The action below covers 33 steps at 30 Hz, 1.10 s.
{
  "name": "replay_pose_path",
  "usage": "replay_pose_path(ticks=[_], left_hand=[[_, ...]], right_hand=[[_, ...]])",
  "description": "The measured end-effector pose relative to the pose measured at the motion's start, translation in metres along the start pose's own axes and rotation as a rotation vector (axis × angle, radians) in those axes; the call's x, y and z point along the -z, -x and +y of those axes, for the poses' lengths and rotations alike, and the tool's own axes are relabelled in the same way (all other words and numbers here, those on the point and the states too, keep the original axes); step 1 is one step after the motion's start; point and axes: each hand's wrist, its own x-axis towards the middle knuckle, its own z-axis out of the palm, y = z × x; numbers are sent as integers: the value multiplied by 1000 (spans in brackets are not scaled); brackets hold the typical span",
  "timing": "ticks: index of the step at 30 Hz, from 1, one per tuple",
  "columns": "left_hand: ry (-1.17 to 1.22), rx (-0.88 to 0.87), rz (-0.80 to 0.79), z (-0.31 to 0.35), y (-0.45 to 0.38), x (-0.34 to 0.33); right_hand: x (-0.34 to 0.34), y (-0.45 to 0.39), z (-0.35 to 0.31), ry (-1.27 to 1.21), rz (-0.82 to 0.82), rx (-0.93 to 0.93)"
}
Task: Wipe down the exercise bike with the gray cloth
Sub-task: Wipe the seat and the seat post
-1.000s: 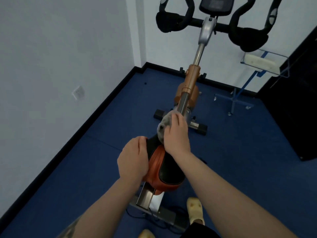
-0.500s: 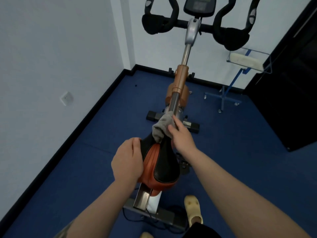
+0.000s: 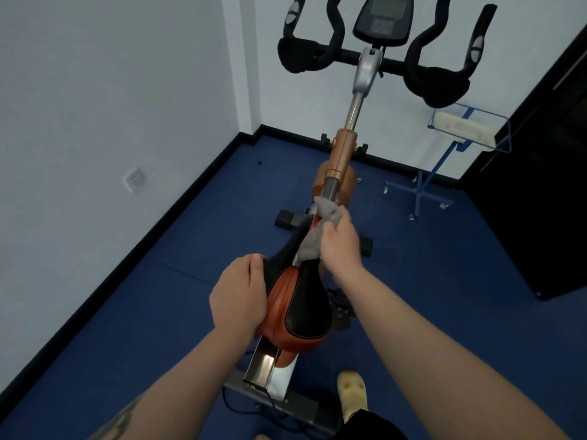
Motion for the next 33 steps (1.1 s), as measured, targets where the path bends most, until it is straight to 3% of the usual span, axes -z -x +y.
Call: replay_pose_path(ticks=[4, 8, 10, 16, 20, 25, 29, 33], left_hand=[[6, 11, 9, 0, 1, 0], [1, 28, 6, 2, 1, 0], [8, 33, 2, 2, 1, 0], [0, 61, 17, 2, 1, -1], [18, 104, 23, 2, 1, -1], [14, 107, 46, 0, 1, -3], [18, 121, 55, 3, 1, -1], [62, 157, 84, 4, 3, 0]], right_hand=[[26, -1, -15, 193, 36, 190], [3, 34, 8, 300, -270, 79], [-9, 49, 26, 382, -360, 123], [-22, -6, 22, 143, -180, 2], [-28, -19, 22, 150, -136, 30], [-18, -2, 50, 598, -228, 524], [-14, -54, 12, 646, -447, 531], [-3, -46, 16, 755, -699, 943]])
